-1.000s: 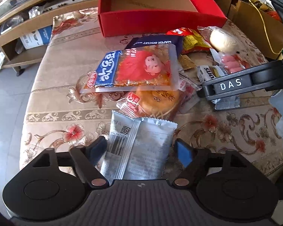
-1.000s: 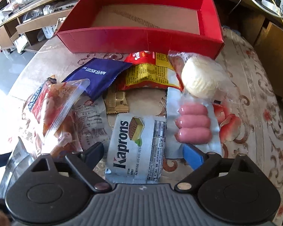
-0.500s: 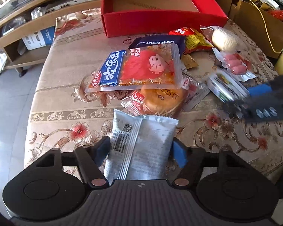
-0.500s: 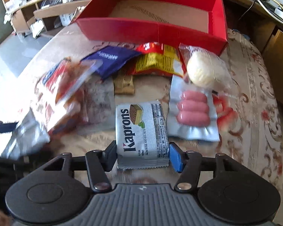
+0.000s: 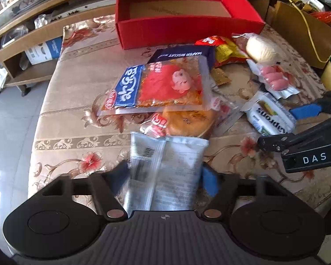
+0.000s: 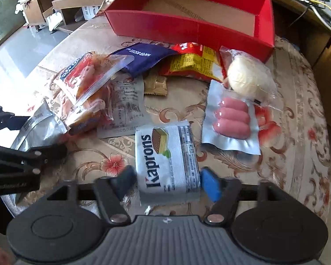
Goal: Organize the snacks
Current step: 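Grasp the white biscuit packet with left tool while right tool grasps the Kaprons packet, then carry both packets into the red box and open both tools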
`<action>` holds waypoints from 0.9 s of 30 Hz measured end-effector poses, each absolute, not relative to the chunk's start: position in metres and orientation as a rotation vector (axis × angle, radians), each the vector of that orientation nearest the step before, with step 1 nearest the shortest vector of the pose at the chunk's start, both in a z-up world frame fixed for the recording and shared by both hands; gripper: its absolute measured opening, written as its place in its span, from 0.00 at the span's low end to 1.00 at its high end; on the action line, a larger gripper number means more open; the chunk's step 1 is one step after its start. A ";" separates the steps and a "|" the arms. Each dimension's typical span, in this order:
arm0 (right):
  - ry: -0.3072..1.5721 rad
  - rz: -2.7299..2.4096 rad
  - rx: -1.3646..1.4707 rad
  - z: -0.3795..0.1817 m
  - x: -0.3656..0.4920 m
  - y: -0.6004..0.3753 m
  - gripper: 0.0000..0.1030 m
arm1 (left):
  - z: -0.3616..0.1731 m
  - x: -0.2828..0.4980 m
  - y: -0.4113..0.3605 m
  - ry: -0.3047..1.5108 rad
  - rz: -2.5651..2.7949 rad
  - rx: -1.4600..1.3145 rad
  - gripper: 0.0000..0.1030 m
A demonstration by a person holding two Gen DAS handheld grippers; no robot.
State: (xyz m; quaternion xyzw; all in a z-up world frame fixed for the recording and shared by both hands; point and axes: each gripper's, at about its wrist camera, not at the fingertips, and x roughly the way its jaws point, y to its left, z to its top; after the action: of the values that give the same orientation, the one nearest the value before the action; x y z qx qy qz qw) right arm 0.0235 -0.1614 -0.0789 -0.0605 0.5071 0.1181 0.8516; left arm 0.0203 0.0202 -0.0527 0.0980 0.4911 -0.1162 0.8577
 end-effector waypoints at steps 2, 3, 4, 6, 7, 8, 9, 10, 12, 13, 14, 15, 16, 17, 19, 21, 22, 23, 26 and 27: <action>1.061 0.256 -0.123 -0.084 0.030 -0.160 0.92 | -0.056 0.021 0.023 1.040 -0.238 0.191 0.91; 1.066 0.274 -0.121 -0.086 0.032 -0.158 0.97 | -0.056 0.021 0.022 1.042 -0.244 0.193 0.92; 1.072 0.290 -0.119 -0.088 0.035 -0.157 0.99 | -0.057 0.021 0.021 1.040 -0.246 0.200 0.93; 1.059 0.286 -0.139 -0.091 0.036 -0.155 0.99 | -0.058 0.021 0.021 1.041 -0.248 0.206 0.93; 1.059 0.291 -0.150 -0.091 0.036 -0.154 0.95 | -0.057 0.021 0.021 1.044 -0.248 0.206 0.91; 1.054 0.290 -0.153 -0.090 0.034 -0.155 0.87 | -0.056 0.021 0.022 1.046 -0.248 0.204 0.86; 1.049 0.291 -0.153 -0.088 0.032 -0.156 0.82 | -0.053 0.020 0.022 1.044 -0.250 0.201 0.81; 1.045 0.297 -0.148 -0.086 0.029 -0.158 0.68 | -0.052 0.019 0.022 1.042 -0.248 0.204 0.73; 1.035 0.285 -0.153 -0.080 0.025 -0.159 0.53 | -0.049 0.018 0.022 1.045 -0.252 0.201 0.63; 1.038 0.285 -0.144 -0.080 0.024 -0.161 0.52 | -0.048 0.017 0.022 1.049 -0.252 0.198 0.61; 1.041 0.282 -0.139 -0.080 0.023 -0.162 0.52 | -0.048 0.017 0.021 1.049 -0.249 0.201 0.59; 1.043 0.278 -0.143 -0.079 0.022 -0.162 0.52 | -0.047 0.016 0.021 1.050 -0.246 0.201 0.57; 1.048 0.277 -0.144 -0.079 0.021 -0.162 0.52 | -0.047 0.016 0.021 1.052 -0.243 0.199 0.54; 1.055 0.279 -0.138 -0.078 0.020 -0.162 0.52 | -0.045 0.015 0.021 1.053 -0.244 0.194 0.53; 1.052 0.286 -0.123 -0.074 0.016 -0.164 0.52 | -0.042 0.015 0.021 1.050 -0.240 0.185 0.51; 1.038 0.277 -0.118 -0.068 0.011 -0.167 0.52 | -0.038 0.012 0.019 1.039 -0.235 0.186 0.50; 1.031 0.275 -0.111 -0.065 0.008 -0.169 0.52 | -0.034 0.010 0.019 1.031 -0.233 0.184 0.49; 1.022 0.272 -0.100 -0.061 0.004 -0.171 0.52 | -0.031 0.009 0.018 1.023 -0.234 0.181 0.49; 0.990 0.273 -0.075 -0.047 -0.006 -0.177 0.52 | -0.019 0.004 0.014 0.997 -0.237 0.178 0.49; 0.975 0.271 -0.071 -0.043 -0.009 -0.178 0.52 | -0.014 0.002 0.012 0.985 -0.236 0.180 0.49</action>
State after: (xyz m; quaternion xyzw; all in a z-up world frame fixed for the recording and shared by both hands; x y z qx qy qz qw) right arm -0.0091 -0.1781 -0.0429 -0.0342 0.4670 0.1297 0.8740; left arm 0.0021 0.0122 -0.0137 0.0863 0.4711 -0.1128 0.8706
